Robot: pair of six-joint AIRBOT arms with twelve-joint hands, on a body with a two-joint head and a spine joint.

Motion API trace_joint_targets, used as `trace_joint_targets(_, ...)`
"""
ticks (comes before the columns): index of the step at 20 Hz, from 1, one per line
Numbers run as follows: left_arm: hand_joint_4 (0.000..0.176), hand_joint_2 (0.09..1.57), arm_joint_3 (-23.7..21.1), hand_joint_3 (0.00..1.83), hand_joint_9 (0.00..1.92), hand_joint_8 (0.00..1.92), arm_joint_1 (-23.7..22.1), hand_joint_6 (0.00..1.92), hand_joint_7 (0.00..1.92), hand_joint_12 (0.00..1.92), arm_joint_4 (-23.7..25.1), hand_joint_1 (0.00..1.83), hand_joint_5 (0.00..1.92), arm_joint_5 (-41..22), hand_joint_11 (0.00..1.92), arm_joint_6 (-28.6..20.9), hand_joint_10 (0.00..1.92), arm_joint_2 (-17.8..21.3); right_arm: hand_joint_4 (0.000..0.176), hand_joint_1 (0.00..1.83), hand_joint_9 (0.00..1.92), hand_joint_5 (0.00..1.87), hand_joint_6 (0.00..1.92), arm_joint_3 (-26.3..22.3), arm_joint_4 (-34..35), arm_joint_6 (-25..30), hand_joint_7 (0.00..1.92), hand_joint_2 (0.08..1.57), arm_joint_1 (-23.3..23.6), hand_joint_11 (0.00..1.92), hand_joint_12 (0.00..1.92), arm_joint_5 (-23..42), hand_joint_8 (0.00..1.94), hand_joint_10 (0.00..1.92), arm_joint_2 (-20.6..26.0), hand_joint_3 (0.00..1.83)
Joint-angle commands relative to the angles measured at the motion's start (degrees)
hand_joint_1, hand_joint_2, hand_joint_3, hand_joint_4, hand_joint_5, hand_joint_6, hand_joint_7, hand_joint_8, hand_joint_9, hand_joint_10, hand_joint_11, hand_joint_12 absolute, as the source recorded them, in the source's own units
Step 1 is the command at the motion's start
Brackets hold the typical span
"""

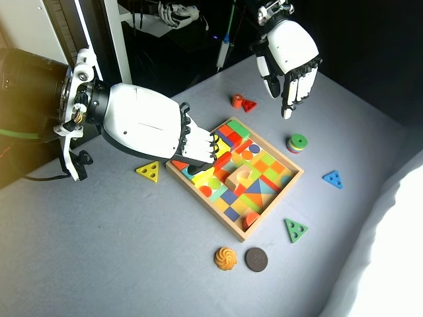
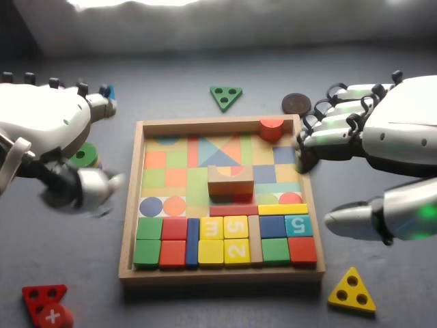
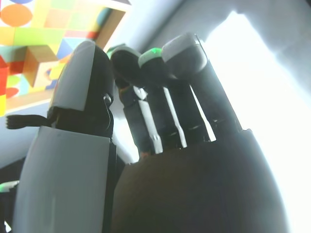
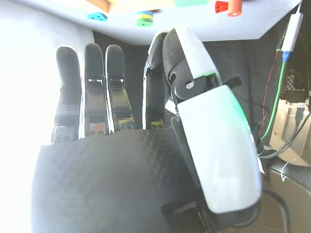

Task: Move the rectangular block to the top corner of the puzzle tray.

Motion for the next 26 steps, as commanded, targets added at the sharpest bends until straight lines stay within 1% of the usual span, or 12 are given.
trace_joint_targets(1, 0.000, 1.23, -0.1, 0.03, 0.13, 0.00, -0.9, 0.00, 0.18, 0.24, 4.2, 0.00, 0.20, -3.9, 0.00, 0.2, 0.00, 0.4, 0.000, 0.12, 0.26, 0.28, 0.01, -0.2, 0.9, 0.2, 0.28, 1.23, 0.8, 0.00, 0.64, 5.0, 0.01, 0.03, 0.6, 0.01)
trace_joint_targets(4, 0.000, 1.25, -0.1, 0.01, 0.15, 0.00, -1.1, 0.00, 0.20, 0.30, 4.0, 0.00, 0.21, -4.2, 0.00, 0.6, 0.00, 0.4, 0.000, 0.08, 0.23, 0.25, 0.00, -0.2, 0.9, 0.2, 0.25, 1.25, 0.8, 0.00, 0.61, 5.0, 0.00, 0.01, 0.6, 0.01)
trace_joint_targets(5, 0.000, 1.25, -0.1, 0.01, 0.15, 0.00, -1.1, 0.00, 0.20, 0.31, 4.0, 0.00, 0.22, -4.2, 0.00, 0.7, 0.00, 0.4, 0.000, 0.14, 0.28, 0.28, 0.01, -0.2, 0.9, 0.2, 0.29, 1.24, 0.8, 0.00, 0.71, 5.0, 0.01, 0.02, 0.6, 0.00)
trace_joint_targets(6, 0.000, 1.25, -0.2, 0.00, 0.15, 0.00, -1.2, 0.00, 0.19, 0.30, 3.9, 0.00, 0.20, -4.2, 0.00, 0.7, 0.00, 0.4, 0.000, 0.16, 0.24, 0.27, 0.00, -0.2, 0.9, 0.2, 0.25, 1.23, 0.7, 0.00, 0.66, 5.0, 0.01, 0.01, 0.6, 0.00)
trace_joint_targets(10, 0.000, 1.25, -0.2, 0.00, 0.17, 0.01, -2.3, 0.01, 0.21, 0.39, 2.2, 0.09, 0.23, -4.9, 0.00, 3.3, 0.01, 0.1, 0.000, 0.52, 0.22, 0.23, 0.00, -0.1, 0.9, 0.3, 0.22, 1.15, 1.2, 0.00, 0.63, 3.0, 0.00, 0.00, 0.4, 0.00)
trace_joint_targets(14, 0.000, 1.29, -0.2, 0.01, 0.14, 0.00, -2.9, 0.00, 0.18, 0.28, 1.8, 0.01, 0.21, -5.0, 0.00, 5.1, 0.00, 0.0, 0.000, 0.83, 0.22, 0.24, 0.01, 0.2, 0.9, -1.8, 0.23, 1.02, 1.1, 0.00, 0.68, 5.7, 0.00, 0.00, -0.7, 0.00)
trace_joint_targets(15, 0.000, 1.29, -0.2, 0.01, 0.13, 0.00, -3.2, 0.00, 0.18, 0.27, 0.9, 0.00, 0.20, -5.2, 0.00, 6.0, 0.00, -0.1, 0.000, 0.96, 0.27, 0.30, 0.02, 0.2, 0.9, -2.5, 0.28, 0.96, 1.1, 0.00, 0.82, 5.9, 0.01, 0.02, -1.1, 0.00)
trace_joint_targets(16, 0.000, 1.30, -0.3, 0.01, 0.14, 0.00, -3.7, 0.00, 0.18, 0.27, -0.2, 0.00, 0.20, -5.4, 0.00, 7.4, 0.00, -0.2, 0.000, 0.95, 0.27, 0.30, 0.01, 0.3, 0.9, -2.7, 0.29, 0.97, 1.1, 0.00, 0.84, 6.0, 0.01, 0.02, -1.6, 0.00)
trace_joint_targets(19, 0.000, 1.30, -0.7, 0.00, 0.15, 0.00, -4.8, 0.01, 0.20, 0.31, -2.3, 0.00, 0.22, -6.7, 0.00, 9.2, 0.01, -0.2, 0.000, 1.06, 0.21, 0.35, 0.01, 2.4, 0.9, -3.0, 0.27, 0.96, 1.1, 0.00, 0.66, 5.7, 0.00, 0.00, -3.6, 0.00)
trace_joint_targets(22, 0.000, 1.31, -0.9, 0.00, 0.14, 0.00, -7.4, 0.00, 0.19, 0.26, -5.7, 0.00, 0.21, -7.4, 0.00, 14.1, 0.00, -0.3, 0.000, 1.08, 0.21, 0.32, 0.00, 6.1, 0.9, -2.6, 0.24, 1.01, 1.1, 0.00, 0.70, 5.0, 0.00, 0.00, -7.0, 0.01)
trace_joint_targets(25, 0.000, 1.31, -1.8, 0.00, 0.16, 0.00, -8.4, 0.00, 0.21, 0.31, -6.0, 0.00, 0.24, -10.6, 0.00, 14.9, 0.00, -0.6, 0.000, 1.07, 0.25, 0.31, 0.01, 10.4, 0.9, -2.2, 0.27, 1.01, 0.9, 0.00, 0.85, 4.8, 0.00, 0.01, -11.0, 0.01)
trace_joint_targets(26, 0.000, 1.31, -2.3, 0.00, 0.16, 0.00, -8.4, 0.00, 0.21, 0.29, -6.0, 0.00, 0.23, -12.1, 0.00, 15.0, 0.00, -0.8, 0.000, 1.12, 0.48, 0.49, 0.03, 11.8, 0.9, -2.2, 0.52, 0.99, 0.9, 0.00, 1.19, 5.1, 0.05, 0.10, -12.1, 0.00)
